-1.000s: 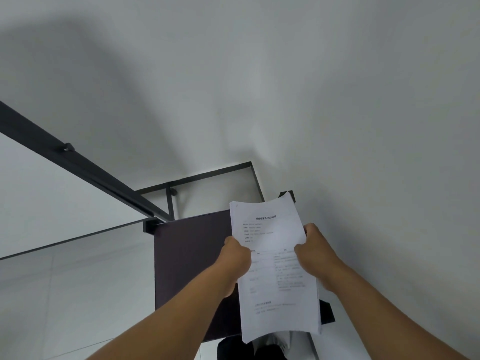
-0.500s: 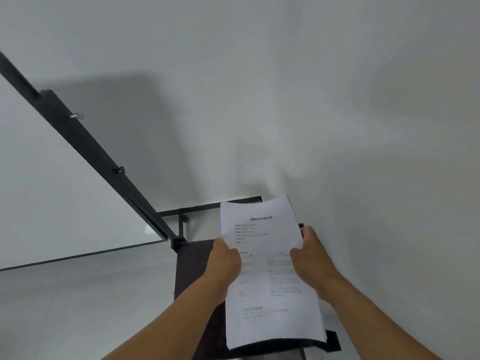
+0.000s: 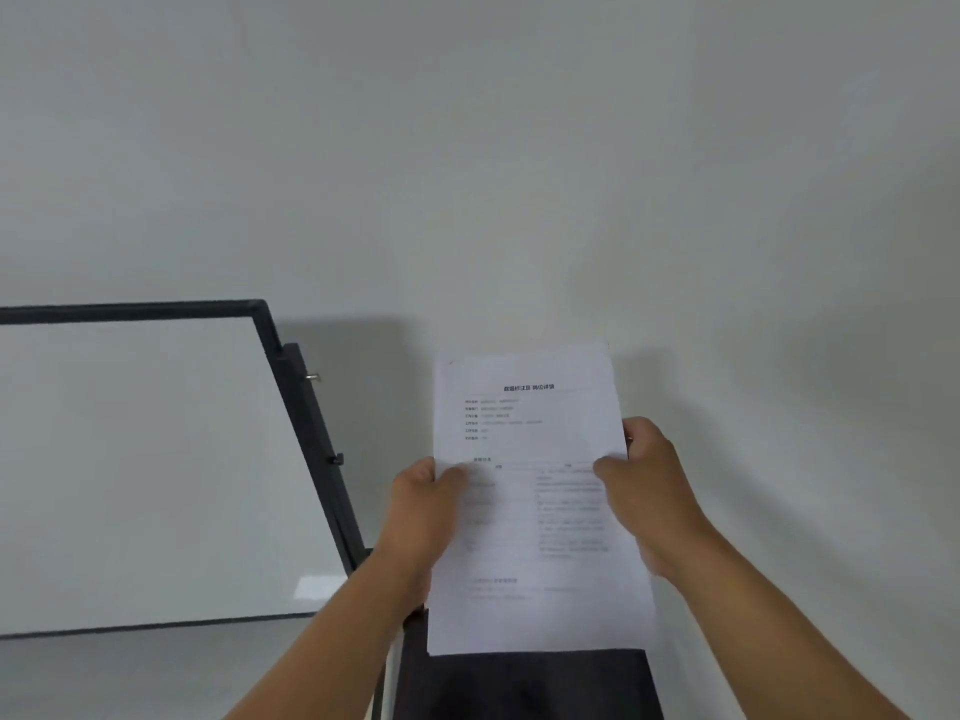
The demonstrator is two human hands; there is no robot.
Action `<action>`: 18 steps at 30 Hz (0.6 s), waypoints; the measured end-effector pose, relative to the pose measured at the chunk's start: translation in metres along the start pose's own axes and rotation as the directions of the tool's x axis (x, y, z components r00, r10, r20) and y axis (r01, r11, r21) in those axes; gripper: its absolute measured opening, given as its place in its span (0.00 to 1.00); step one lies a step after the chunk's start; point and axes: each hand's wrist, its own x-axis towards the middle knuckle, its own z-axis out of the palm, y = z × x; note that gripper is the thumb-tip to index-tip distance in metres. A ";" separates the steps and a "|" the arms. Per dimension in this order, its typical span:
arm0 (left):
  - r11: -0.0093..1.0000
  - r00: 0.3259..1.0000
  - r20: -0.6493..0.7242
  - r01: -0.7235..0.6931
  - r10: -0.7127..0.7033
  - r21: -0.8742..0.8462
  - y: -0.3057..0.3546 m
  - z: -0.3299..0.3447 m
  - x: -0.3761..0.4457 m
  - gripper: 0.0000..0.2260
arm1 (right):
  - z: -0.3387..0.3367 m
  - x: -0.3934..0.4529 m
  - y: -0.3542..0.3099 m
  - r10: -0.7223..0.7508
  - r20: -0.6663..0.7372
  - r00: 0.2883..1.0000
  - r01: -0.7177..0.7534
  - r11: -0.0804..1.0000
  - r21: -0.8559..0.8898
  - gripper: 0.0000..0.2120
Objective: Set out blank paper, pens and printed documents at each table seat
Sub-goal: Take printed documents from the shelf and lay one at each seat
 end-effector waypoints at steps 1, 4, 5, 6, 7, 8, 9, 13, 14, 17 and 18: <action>0.998 0.998 0.001 -0.062 0.062 -0.024 0.019 -0.010 -0.007 0.10 | -0.001 -0.005 -0.024 -0.053 -0.001 0.999 0.053 0.998 0.027 0.16; 0.978 0.980 0.015 -0.197 0.199 -0.068 0.061 -0.027 -0.027 0.09 | -0.007 -0.017 -0.069 -0.166 -0.005 0.986 0.166 0.984 0.063 0.14; 0.967 0.970 0.011 -0.242 0.244 -0.078 0.075 -0.033 -0.038 0.09 | -0.009 -0.023 -0.084 -0.202 -0.006 0.979 0.202 0.976 0.079 0.14; 0.956 0.959 0.007 -0.281 0.282 -0.083 0.084 -0.037 -0.047 0.09 | -0.011 -0.028 -0.094 -0.226 -0.006 0.974 0.225 0.970 0.090 0.14; 0.944 0.947 -0.002 -0.320 0.321 -0.087 0.094 -0.041 -0.059 0.09 | -0.013 -0.034 -0.104 -0.255 -0.002 0.967 0.254 0.962 0.104 0.14; 0.931 0.935 -0.019 -0.355 0.355 -0.083 0.104 -0.047 -0.070 0.09 | -0.013 -0.040 -0.116 -0.279 0.000 0.960 0.277 0.954 0.116 0.14; 0.924 0.927 -0.030 -0.374 0.373 -0.083 0.109 -0.048 -0.078 0.09 | -0.015 -0.044 -0.121 -0.295 0.001 0.955 0.293 0.948 0.127 0.14; 0.870 0.858 -0.216 -0.489 0.465 -0.068 0.134 -0.069 -0.115 0.08 | -0.021 -0.071 -0.157 -0.436 0.068 0.897 0.417 0.888 0.191 0.11; 0.859 0.839 -0.265 -0.507 0.475 -0.069 0.141 -0.076 -0.125 0.08 | -0.021 -0.077 -0.168 -0.475 0.106 0.874 0.447 0.870 0.210 0.09; 0.824 0.774 -0.384 -0.563 0.503 -0.057 0.155 -0.093 -0.156 0.07 | -0.020 -0.098 -0.191 -0.565 0.228 0.793 0.495 0.815 0.301 0.07; 0.818 0.755 -0.417 -0.573 0.506 -0.044 0.157 -0.098 -0.166 0.07 | -0.017 -0.102 -0.196 -0.586 0.264 0.766 0.502 0.802 0.323 0.08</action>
